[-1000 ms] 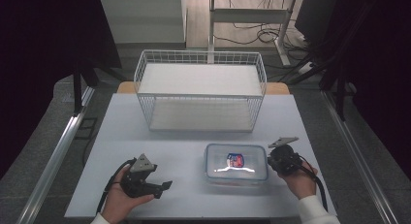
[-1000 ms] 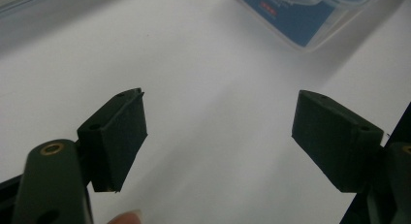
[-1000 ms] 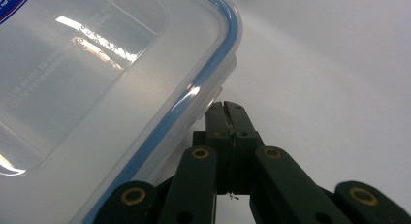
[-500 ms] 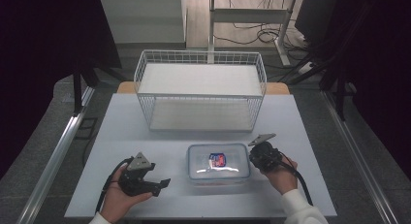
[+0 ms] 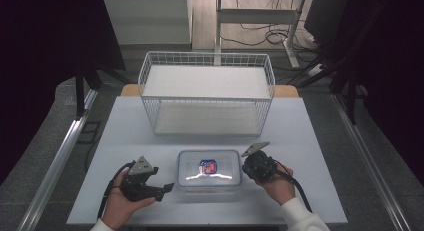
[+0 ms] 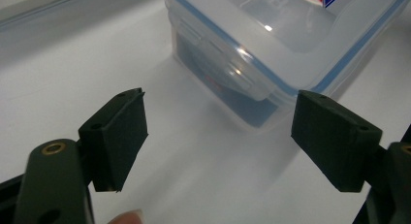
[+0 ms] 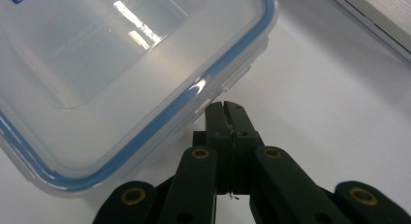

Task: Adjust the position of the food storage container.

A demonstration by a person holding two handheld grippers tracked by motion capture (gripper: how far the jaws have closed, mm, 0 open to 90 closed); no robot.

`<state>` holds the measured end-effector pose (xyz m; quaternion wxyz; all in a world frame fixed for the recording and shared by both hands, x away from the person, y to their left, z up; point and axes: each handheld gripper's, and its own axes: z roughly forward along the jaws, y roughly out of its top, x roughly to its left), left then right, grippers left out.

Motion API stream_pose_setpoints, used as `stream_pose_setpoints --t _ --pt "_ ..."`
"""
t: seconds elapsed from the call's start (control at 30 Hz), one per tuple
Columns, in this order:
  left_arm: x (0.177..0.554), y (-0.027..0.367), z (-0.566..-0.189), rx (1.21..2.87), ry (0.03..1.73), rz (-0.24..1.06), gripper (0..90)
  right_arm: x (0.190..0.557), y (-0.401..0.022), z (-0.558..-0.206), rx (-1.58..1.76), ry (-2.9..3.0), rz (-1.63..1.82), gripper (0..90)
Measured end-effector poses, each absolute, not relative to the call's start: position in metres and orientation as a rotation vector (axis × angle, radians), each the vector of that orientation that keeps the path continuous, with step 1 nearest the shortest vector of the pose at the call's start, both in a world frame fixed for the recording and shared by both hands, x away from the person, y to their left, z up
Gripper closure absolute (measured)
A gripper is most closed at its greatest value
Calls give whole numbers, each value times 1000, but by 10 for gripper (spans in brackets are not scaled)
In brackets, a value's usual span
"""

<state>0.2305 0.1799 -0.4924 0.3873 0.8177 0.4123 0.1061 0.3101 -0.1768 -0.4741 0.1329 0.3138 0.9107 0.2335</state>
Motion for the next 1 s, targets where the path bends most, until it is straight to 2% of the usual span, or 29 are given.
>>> stream_pose_setpoints --t 0.33,0.53,0.6,0.67,0.7,0.73,0.83,1.0 --pt "229 181 -492 2076 1044 270 201 304 -189 -468 919 2617 741 889" --pt "229 181 -492 2065 1049 271 201 288 -225 -459 1033 2503 924 886" --pt "229 180 -492 2064 1048 273 201 284 -236 -457 1071 2469 1017 856" --pt "229 180 -491 2066 1045 275 201 284 -244 -457 1110 2447 1123 738" --pt "228 179 -491 2067 1037 276 200 287 -248 -458 1171 2390 1209 492" --pt "228 179 -491 2067 1037 276 200 287 -248 -458 1171 2390 1209 492" --pt "229 180 -491 2066 1039 275 198 291 -250 -460 1260 2359 1325 317" --pt "229 182 -490 2045 1038 272 193 291 -249 -463 1285 2371 1382 254"
